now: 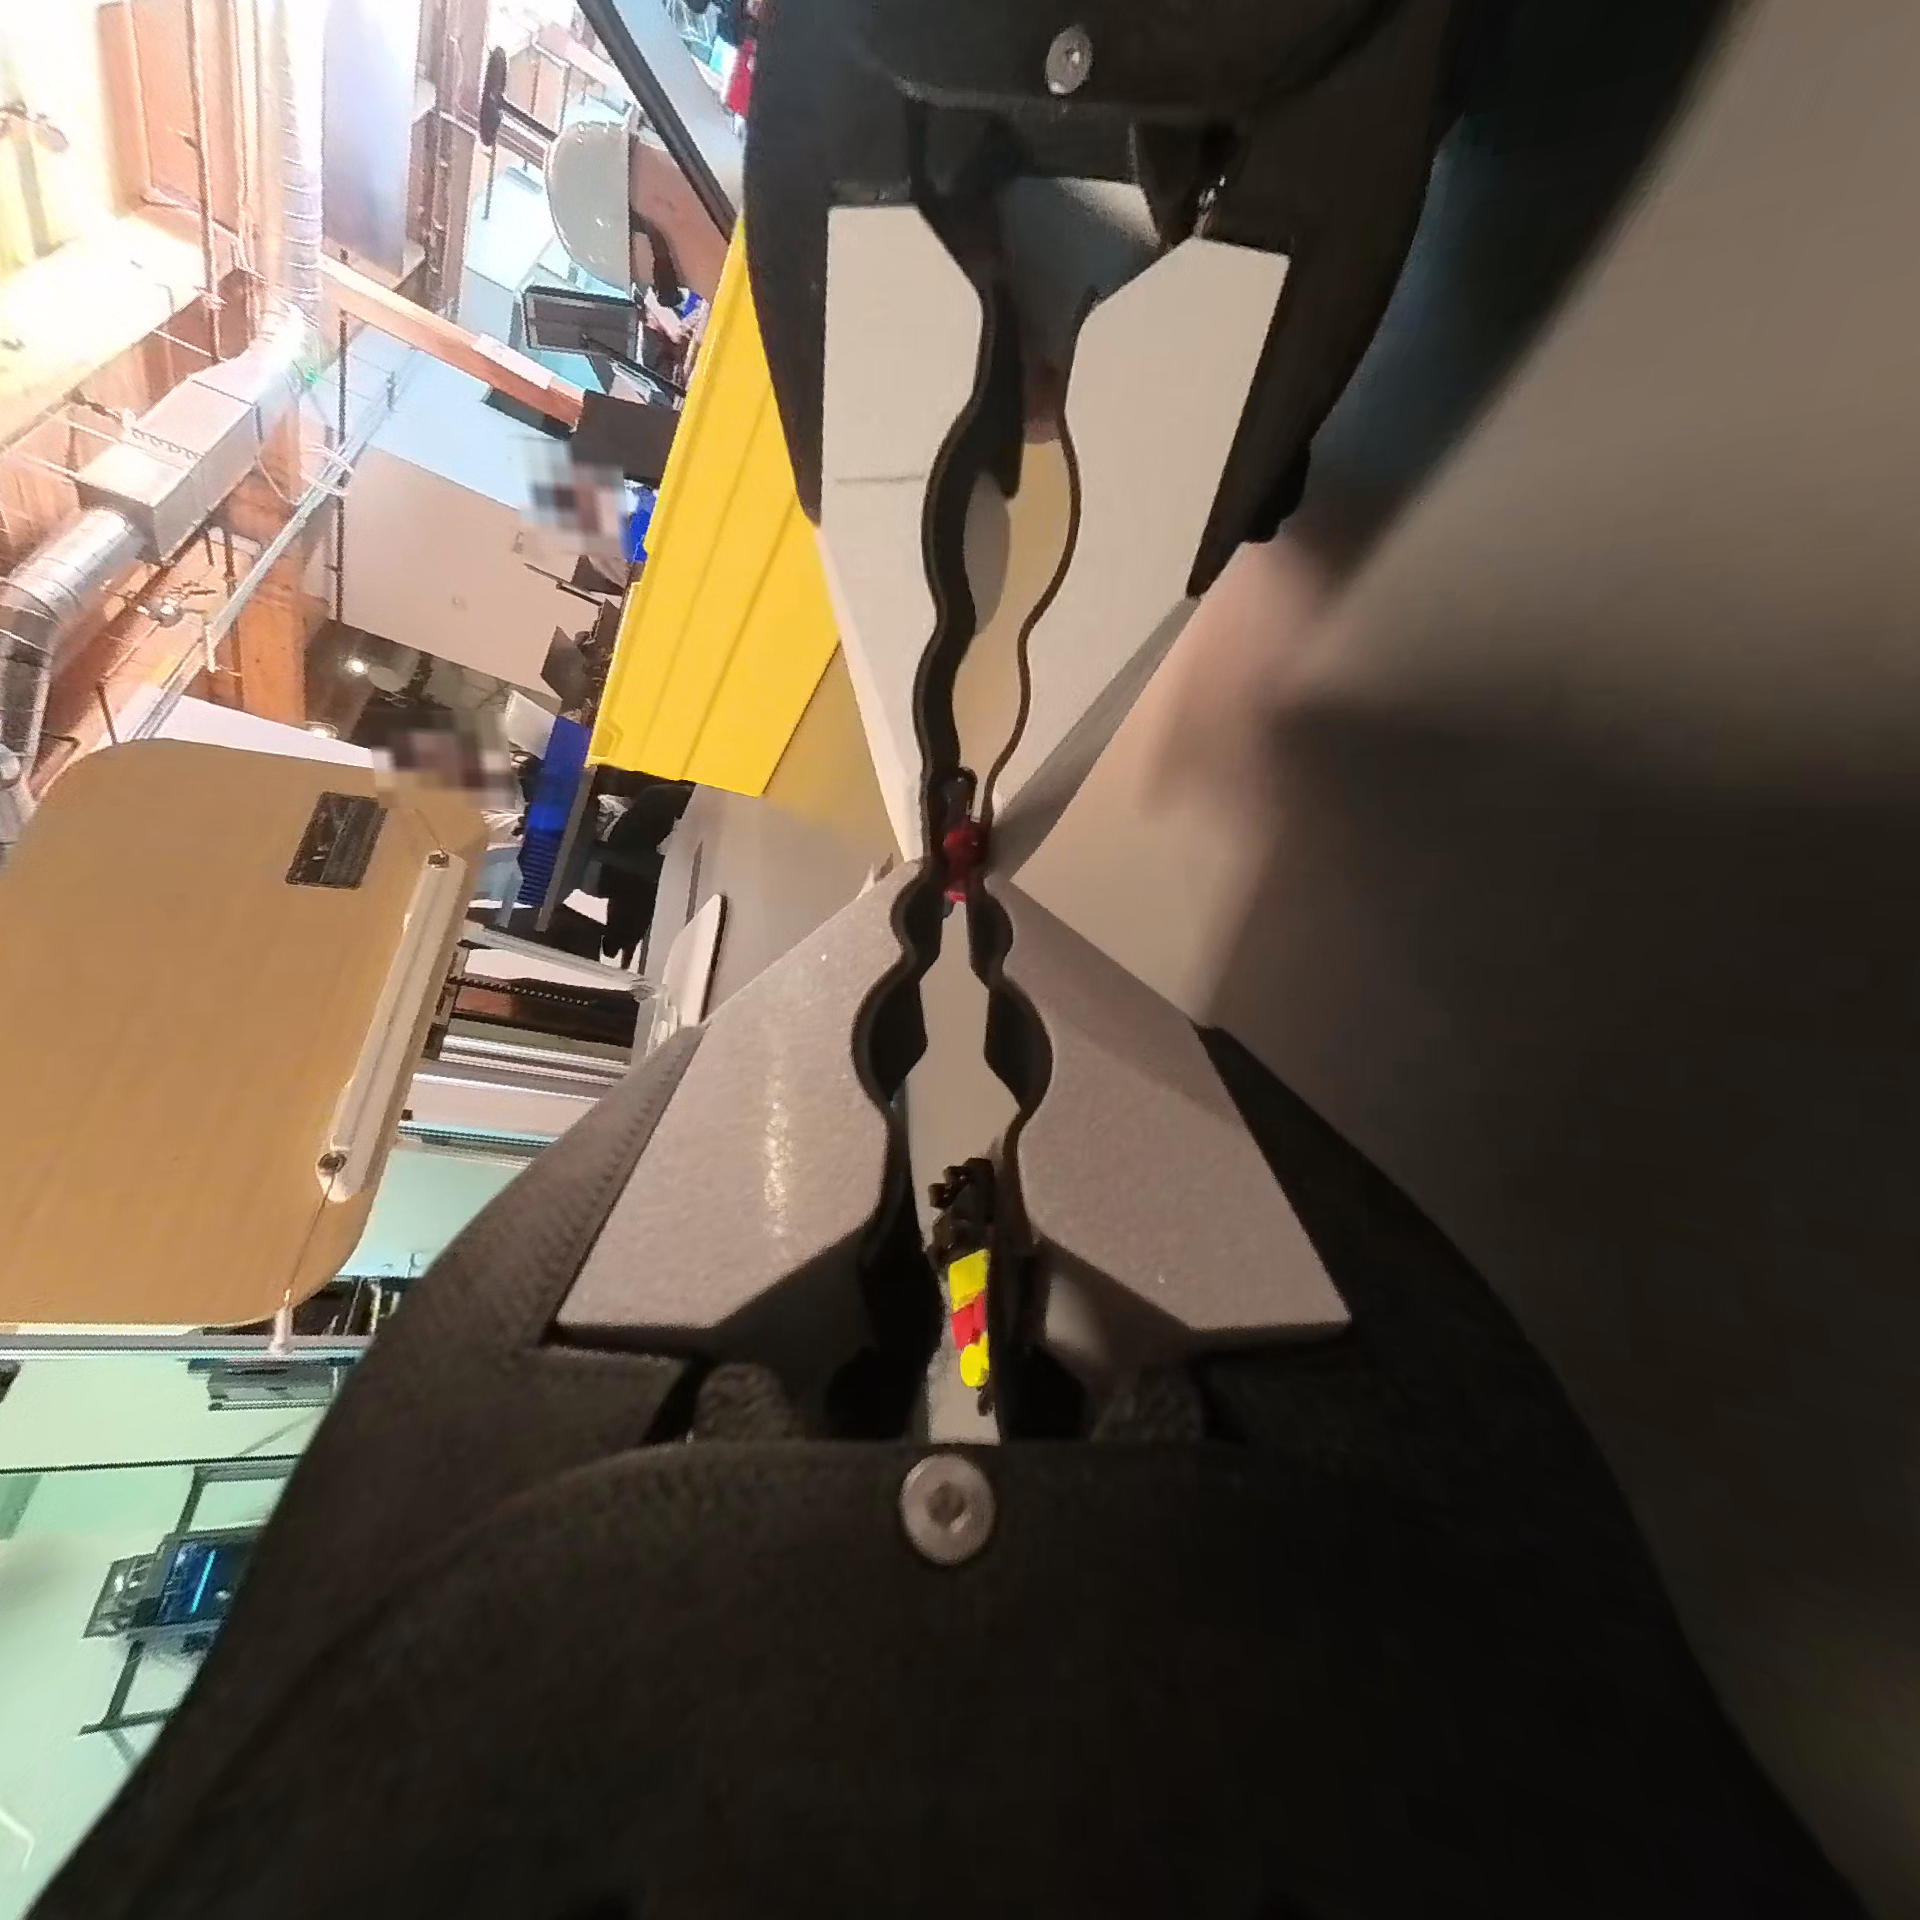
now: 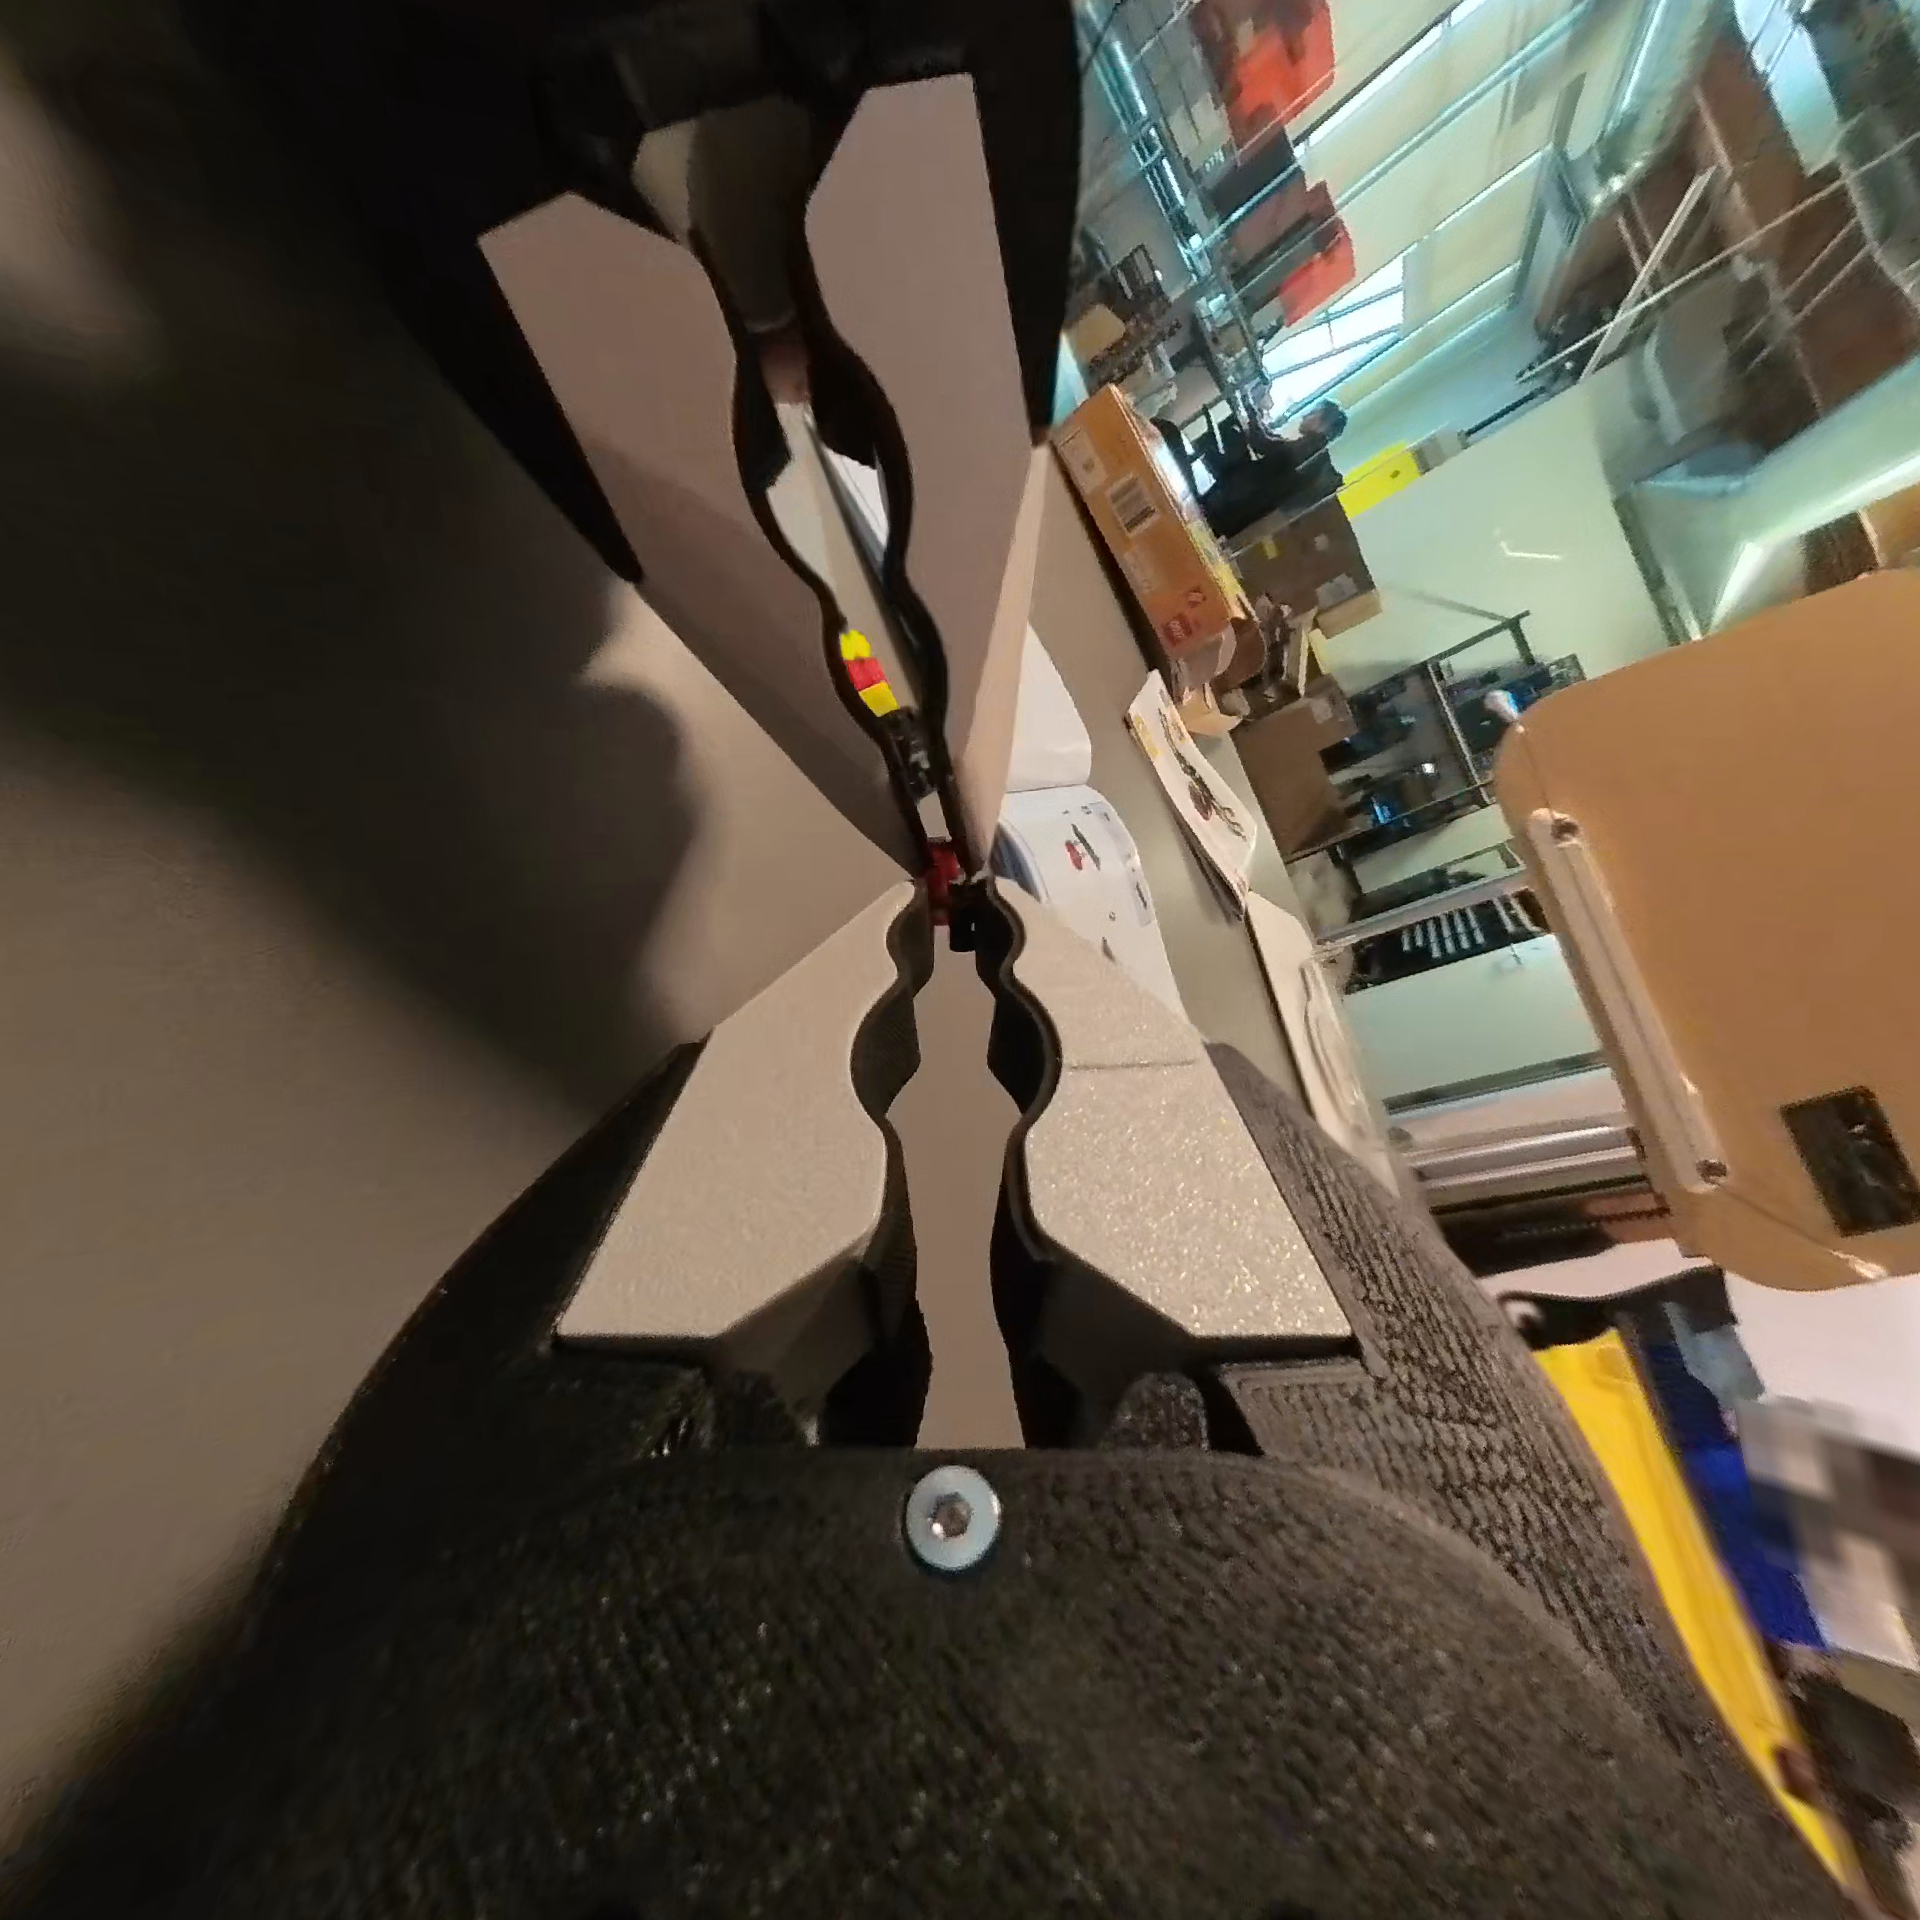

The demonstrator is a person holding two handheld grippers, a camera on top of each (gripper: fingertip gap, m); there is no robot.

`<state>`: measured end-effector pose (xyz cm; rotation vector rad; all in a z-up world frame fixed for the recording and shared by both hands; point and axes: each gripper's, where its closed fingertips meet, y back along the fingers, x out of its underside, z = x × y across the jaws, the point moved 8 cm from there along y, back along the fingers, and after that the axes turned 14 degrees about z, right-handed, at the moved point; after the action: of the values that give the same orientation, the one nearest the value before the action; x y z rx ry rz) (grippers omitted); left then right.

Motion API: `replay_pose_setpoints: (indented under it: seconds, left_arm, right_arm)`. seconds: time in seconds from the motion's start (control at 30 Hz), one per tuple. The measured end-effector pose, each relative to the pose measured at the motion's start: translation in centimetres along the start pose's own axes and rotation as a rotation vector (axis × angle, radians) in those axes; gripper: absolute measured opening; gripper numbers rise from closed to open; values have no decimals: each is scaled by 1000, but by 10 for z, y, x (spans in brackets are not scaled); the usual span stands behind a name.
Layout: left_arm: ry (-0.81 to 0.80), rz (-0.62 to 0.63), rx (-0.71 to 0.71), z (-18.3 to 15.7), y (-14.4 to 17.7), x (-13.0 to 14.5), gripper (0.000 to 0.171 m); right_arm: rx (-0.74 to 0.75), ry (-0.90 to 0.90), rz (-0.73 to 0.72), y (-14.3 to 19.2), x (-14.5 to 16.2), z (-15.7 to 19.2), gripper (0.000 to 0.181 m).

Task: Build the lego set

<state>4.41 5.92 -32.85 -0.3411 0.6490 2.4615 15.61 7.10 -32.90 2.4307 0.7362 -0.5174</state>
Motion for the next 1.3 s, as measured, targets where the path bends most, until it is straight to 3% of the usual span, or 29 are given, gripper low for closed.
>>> replay_pose_setpoints:
  seconds: [0.13,0.33,0.63,0.8,0.93,1.13,1.3]
  left_arm:
    - [-41,16,-7,-2,-1,2,4]
    - [-56,85,-73,1,-6,8,4]
    - [-145,123,-108,-8,-11,11,4]
    - [-11,177,-150,1,-14,16,8]
    - [112,184,-169,12,-15,23,12]
    - [193,211,-195,21,-16,31,19]
    - [237,171,-227,27,-13,32,15]
  right_arm:
    - [-40,-54,-12,-4,2,1,6]
    - [122,32,-30,0,-1,3,18]
    - [162,172,86,-9,5,10,7]
    - [188,226,278,-11,13,4,6]
    - [94,266,387,-8,15,7,7]
    - [-74,31,323,0,12,1,31]
    - [-338,-492,183,3,22,-23,43]
